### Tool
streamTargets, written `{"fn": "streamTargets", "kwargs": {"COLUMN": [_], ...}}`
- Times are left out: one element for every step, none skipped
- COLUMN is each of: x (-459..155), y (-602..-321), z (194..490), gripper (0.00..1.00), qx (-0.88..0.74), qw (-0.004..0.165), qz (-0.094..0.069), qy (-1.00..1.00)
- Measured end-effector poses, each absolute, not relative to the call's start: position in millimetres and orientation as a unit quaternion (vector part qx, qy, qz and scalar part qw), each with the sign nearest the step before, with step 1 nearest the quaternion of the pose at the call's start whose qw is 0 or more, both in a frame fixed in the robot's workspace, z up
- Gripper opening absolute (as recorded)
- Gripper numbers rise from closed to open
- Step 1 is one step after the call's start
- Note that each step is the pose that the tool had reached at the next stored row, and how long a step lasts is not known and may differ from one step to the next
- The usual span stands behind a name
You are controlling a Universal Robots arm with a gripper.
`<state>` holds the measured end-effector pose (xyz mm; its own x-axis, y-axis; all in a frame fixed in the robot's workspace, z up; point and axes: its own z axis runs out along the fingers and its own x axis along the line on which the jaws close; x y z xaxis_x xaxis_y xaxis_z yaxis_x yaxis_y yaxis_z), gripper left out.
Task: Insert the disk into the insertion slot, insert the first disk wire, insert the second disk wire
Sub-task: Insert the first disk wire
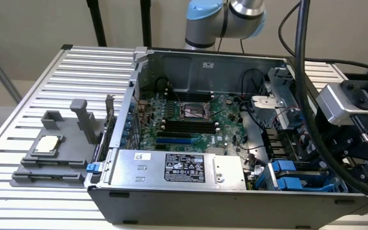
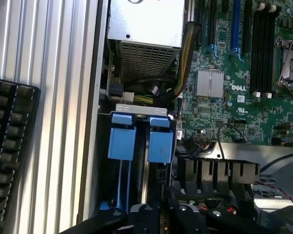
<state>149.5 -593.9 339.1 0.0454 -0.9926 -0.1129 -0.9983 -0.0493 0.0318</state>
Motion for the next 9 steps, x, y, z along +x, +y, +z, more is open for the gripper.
{"fn": "streamTargets", "kwargs": {"x": [149.7,149.9,150.0,150.1,150.2,150.3,150.4,150.5,150.6], "y": [-593.6,-593.3,-592.9,-592.4,-591.9,-591.4,-591.0,-590.6,-590.2], "z": [338.8,338.5,338.3,338.0,337.8,337.6,337.3,337.2,336.9], "gripper": [0.17,0.17,0.17,0.17,0.17,0.17,0.17,0.17,0.17], "qx": [-0.721,-0.719,-0.717,-0.716,-0.714,-0.712,-0.711,-0.709,-0.707], "qw": [0.027,0.026,0.026,0.026,0.026,0.026,0.026,0.026,0.026], "qz": [0.051,0.051,0.050,0.050,0.050,0.049,0.049,0.049,0.049], "qy": [0.691,0.693,0.695,0.696,0.698,0.700,0.701,0.703,0.705]}}
